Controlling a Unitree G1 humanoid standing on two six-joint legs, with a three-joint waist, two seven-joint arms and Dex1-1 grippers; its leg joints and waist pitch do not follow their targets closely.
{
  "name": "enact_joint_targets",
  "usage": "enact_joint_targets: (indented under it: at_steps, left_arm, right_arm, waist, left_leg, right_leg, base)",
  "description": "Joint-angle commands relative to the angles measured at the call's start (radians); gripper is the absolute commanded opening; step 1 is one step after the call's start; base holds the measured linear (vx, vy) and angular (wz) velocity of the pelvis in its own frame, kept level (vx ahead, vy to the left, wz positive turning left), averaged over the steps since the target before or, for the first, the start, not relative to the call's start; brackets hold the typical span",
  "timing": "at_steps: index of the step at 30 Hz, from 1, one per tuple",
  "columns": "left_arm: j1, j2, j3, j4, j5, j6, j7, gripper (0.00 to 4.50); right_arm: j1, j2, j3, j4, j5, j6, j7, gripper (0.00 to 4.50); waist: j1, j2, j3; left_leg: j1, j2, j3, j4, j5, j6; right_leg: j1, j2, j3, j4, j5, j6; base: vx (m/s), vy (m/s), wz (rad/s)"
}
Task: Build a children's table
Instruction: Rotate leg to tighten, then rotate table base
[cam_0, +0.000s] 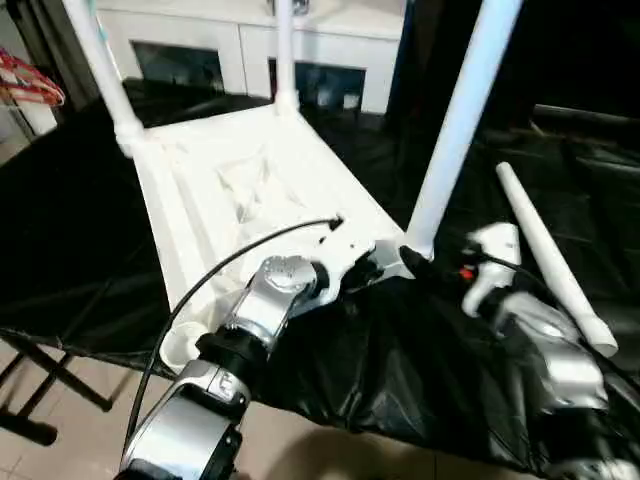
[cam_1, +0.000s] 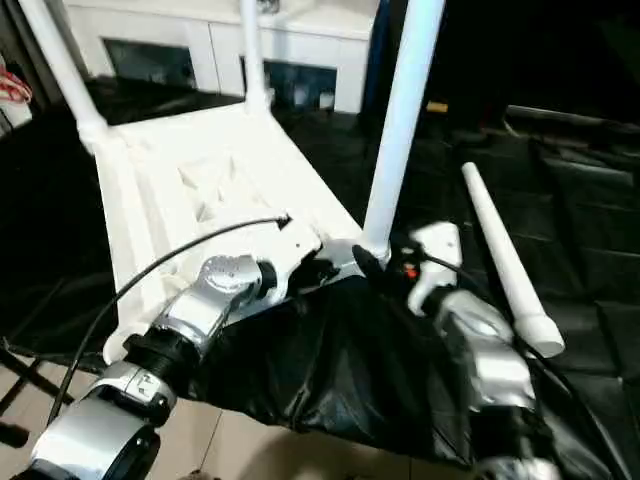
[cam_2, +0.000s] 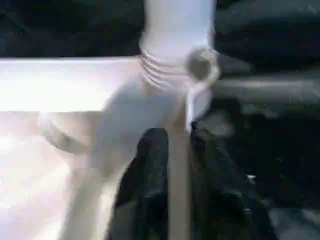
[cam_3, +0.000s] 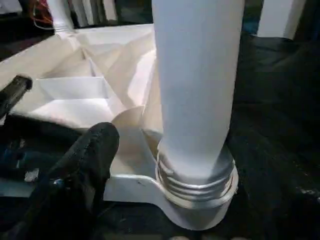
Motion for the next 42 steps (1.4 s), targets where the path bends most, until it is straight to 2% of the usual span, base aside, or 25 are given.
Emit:
enact_joint_targets:
  at_steps: [1, 4, 5, 6, 9, 11, 12, 13, 14, 15, 16, 17, 18, 20, 24, 25, 28, 30, 31, 35, 39, 42]
  left_arm:
    - [-0.003, 0.026, 0.039, -0.046, -0.013, -0.007, 0.029, 1.00]
    - [0.002, 0.067, 0.075, -0.103, -0.022, 0.018, 0.057, 1.00]
    - [0.014, 0.117, 0.116, -0.173, -0.025, 0.057, 0.084, 1.00]
    - [0.019, 0.130, 0.124, -0.190, -0.025, 0.065, 0.090, 1.00]
    - [0.041, 0.184, 0.165, -0.267, -0.026, 0.108, 0.102, 1.00]
    - [0.057, 0.225, 0.206, -0.316, -0.014, 0.159, 0.137, 1.00]
    - [0.076, 0.274, 0.237, -0.351, 0.015, 0.201, 0.171, 1.00]
    - [0.083, 0.290, 0.245, -0.360, 0.027, 0.212, 0.181, 0.82]
    - [0.083, 0.290, 0.245, -0.360, 0.027, 0.212, 0.181, 0.72]
    - [0.090, 0.304, 0.254, -0.370, 0.034, 0.226, 0.197, 0.65]
    - [0.110, 0.332, 0.287, -0.385, 0.035, 0.285, 0.245, 0.65]
    - [0.110, 0.332, 0.287, -0.385, 0.035, 0.285, 0.245, 0.44]
    - [0.125, 0.348, 0.298, -0.395, 0.039, 0.319, 0.263, 0.44]
    - [0.140, 0.371, 0.300, -0.381, 0.058, 0.334, 0.293, 0.19]
    - [0.170, 0.396, 0.290, -0.330, 0.078, 0.355, 0.309, 0.07]
    - [0.185, 0.397, 0.274, -0.321, 0.081, 0.371, 0.289, 0.00]
    - [0.212, 0.395, 0.250, -0.316, 0.063, 0.410, 0.258, 0.00]
    - [0.213, 0.396, 0.245, -0.312, 0.061, 0.416, 0.252, 0.00]
    - [0.214, 0.398, 0.236, -0.306, 0.061, 0.421, 0.246, 0.00]
    - [0.222, 0.409, 0.202, -0.296, 0.062, 0.445, 0.205, 0.00]
    - [0.240, 0.436, 0.118, -0.352, 0.039, 0.530, 0.063, 0.00]
    - [0.266, 0.480, 0.009, -0.427, 0.028, 0.551, -0.092, 0.00]
  right_arm:
    - [0.020, -0.023, -0.020, -0.037, 0.017, 0.026, 0.012, 3.91]
    - [0.050, -0.044, -0.006, -0.069, 0.017, 0.057, 0.025, 3.91]
    - [0.068, -0.049, 0.027, -0.097, 0.013, 0.082, 0.040, 3.91]
    - [0.074, -0.049, 0.036, -0.109, 0.015, 0.094, 0.045, 3.91]
    - [0.089, -0.050, 0.075, -0.149, 0.015, 0.129, 0.067, 3.91]
    - [0.096, -0.057, 0.106, -0.167, 0.012, 0.159, 0.080, 3.91]
    - [0.092, -0.063, 0.131, -0.160, -0.012, 0.189, 0.064, 3.91]
    - [0.089, -0.065, 0.136, -0.153, -0.022, 0.197, 0.055, 3.91]
    - [0.089, -0.065, 0.136, -0.153, -0.022, 0.197, 0.055, 3.91]
    - [0.085, -0.065, 0.139, -0.142, -0.036, 0.195, 0.043, 3.64]
    - [0.058, -0.051, 0.136, -0.098, -0.064, 0.228, -0.012, 3.58]
    - [0.058, -0.051, 0.136, -0.098, -0.064, 0.228, -0.012, 3.54]
    - [0.044, -0.044, 0.134, -0.080, -0.069, 0.249, -0.037, 3.54]
    - [0.029, -0.034, 0.137, -0.063, -0.069, 0.264, -0.056, 3.19]
    - [0.003, -0.010, 0.154, -0.034, -0.077, 0.266, -0.076, 3.03]
    - [-0.009, 0.001, 0.162, -0.018, -0.083, 0.264, -0.083, 2.74]
    - [-0.045, 0.025, 0.176, 0.028, -0.098, 0.259, -0.102, 2.62]
    - [-0.053, 0.028, 0.179, 0.039, -0.103, 0.256, -0.106, 2.48]
    - [-0.064, 0.032, 0.183, 0.056, -0.109, 0.252, -0.113, 2.33]
    - [-0.095, 0.042, 0.188, 0.109, -0.124, 0.233, -0.128, 1.94]
    - [-0.143, 0.057, 0.192, 0.194, -0.138, 0.202, -0.136, 1.60]
    - [-0.197, 0.073, 0.192, 0.286, -0.151, 0.168, -0.152, 1.34]
  waist:
    - [0.007, -0.019, -0.069]
    - [0.007, -0.017, -0.068]
    - [0.007, -0.017, -0.067]
    - [0.006, -0.017, -0.066]
    - [0.003, -0.022, -0.061]
    - [0.005, -0.016, -0.060]
    - [0.005, -0.017, -0.060]
    - [0.002, -0.022, -0.059]
    - [0.003, -0.020, -0.059]
    - [0.003, -0.026, -0.061]
    - [0.005, -0.024, -0.061]
    - [0.002, -0.023, -0.062]
    - [0.003, -0.032, -0.060]
    - [0.006, -0.025, -0.063]
    - [0.006, -0.028, -0.062]
    - [0.006, -0.028, -0.061]
    - [0.007, -0.022, -0.062]
    - [0.008, -0.023, -0.062]
    - [0.007, -0.026, -0.059]
    - [0.007, -0.024, -0.058]
    - [0.005, -0.024, -0.057]
    - [0.004, -0.024, -0.056]
  left_leg:
    - [-0.003, -0.008, 0.017, -0.048, -0.105, 0.131]
    - [-0.003, -0.008, 0.018, -0.046, -0.100, 0.135]
    - [0.000, -0.007, 0.018, -0.047, -0.111, 0.128]
    - [-0.002, -0.007, 0.018, -0.048, -0.119, 0.125]
    - [0.002, -0.006, 0.019, -0.052, -0.152, 0.103]
    - [0.005, -0.004, 0.018, -0.053, -0.161, 0.089]
    - [0.004, -0.002, 0.016, -0.055, -0.159, 0.078]
    - [0.003, -0.002, 0.017, -0.056, -0.156, 0.075]
    - [0.004, -0.004, 0.016, -0.057, -0.156, 0.065]
    - [0.009, -0.004, 0.019, -0.054, -0.152, 0.056]
    - [0.011, -0.005, 0.019, -0.054, -0.141, 0.047]
    - [0.012, -0.004, 0.017, -0.054, -0.135, 0.044]
    - [0.008, -0.006, 0.018, -0.055, -0.137, 0.042]
    - [0.010, -0.007, 0.017, -0.053, -0.133, 0.039]
    - [0.007, -0.011, 0.016, -0.054, -0.142, 0.029]
    - [0.009, -0.010, 0.016, -0.056, -0.156, 0.023]
    - [0.009, -0.010, 0.015, -0.056, -0.169, 0.011]
    - [0.010, -0.009, 0.015, -0.056, -0.171, 0.005]
    - [0.007, -0.011, 0.015, -0.058, -0.187, 0.003]
    - [0.008, -0.012, 0.015, -0.058, -0.214, -0.004]
    - [0.011, -0.010, 0.013, -0.062, -0.247, -0.016]
    - [0.013, -0.009, 0.012, -0.064, -0.267, -0.018]
  right_leg:
    - [0.070, -0.028, 0.024, -0.042, -0.068, -0.230]
    - [0.070, -0.028, 0.023, -0.040, -0.057, -0.234]
    - [0.069, -0.029, 0.023, -0.041, -0.075, -0.234]
    - [0.070, -0.028, 0.023, -0.042, -0.090, -0.229]
    - [0.064, -0.027, 0.023, -0.049, -0.168, -0.205]
    - [0.061, -0.028, 0.024, -0.048, -0.188, -0.197]
    - [0.063, -0.027, 0.024, -0.045, -0.189, -0.192]
    - [0.062, -0.026, 0.024, -0.046, -0.192, -0.187]
    - [0.061, -0.026, 0.024, -0.046, -0.205, -0.177]
    - [0.057, -0.026, 0.025, -0.046, -0.191, -0.176]
    - [0.056, -0.024, 0.026, -0.041, -0.166, -0.182]
    - [0.055, -0.024, 0.026, -0.037, -0.145, -0.192]
    - [0.057, -0.022, 0.025, -0.039, -0.143, -0.192]
    - [0.057, -0.023, 0.026, -0.034, -0.125, -0.196]
    - [0.058, -0.023, 0.026, -0.034, -0.119, -0.185]
    - [0.057, -0.024, 0.026, -0.035, -0.135, -0.183]
    - [0.056, -0.026, 0.027, -0.035, -0.143, -0.188]
    - [0.056, -0.026, 0.027, -0.035, -0.139, -0.191]
    - [0.059, -0.026, 0.027, -0.038, -0.160, -0.183]
    - [0.055, -0.027, 0.029, -0.043, -0.211, -0.173]
    - [0.052, -0.030, 0.029, -0.044, -0.261, -0.171]
    - [0.050, -0.033, 0.030, -0.046, -0.287, -0.175]
  base:
    - [0.000, 0.000, 0.00]
    - [0.000, 0.000, 0.00]
    - [0.000, 0.000, 0.00]
    - [0.000, 0.000, 0.00]
    - [0.000, 0.000, 0.00]
    - [0.000, 0.000, 0.00]
    - [0.000, 0.000, 0.00]
    - [0.000, 0.000, 0.00]
    - [0.000, 0.000, 0.00]
    - [0.000, 0.000, 0.00]
    - [0.000, 0.000, 0.00]
    - [0.000, 0.000, 0.00]
    - [0.000, 0.000, 0.00]
    - [0.000, 0.000, 0.00]
    - [0.000, 0.000, 0.00]
    - [0.000, 0.000, 0.00]
    - [0.000, 0.000, 0.00]
    - [0.000, 0.000, 0.00]
    - [0.000, 0.000, 0.00]
    - [0.000, 0.000, 0.00]
    - [0.000, 0.000, 0.00]
    - [0.000, 0.000, 0.00]
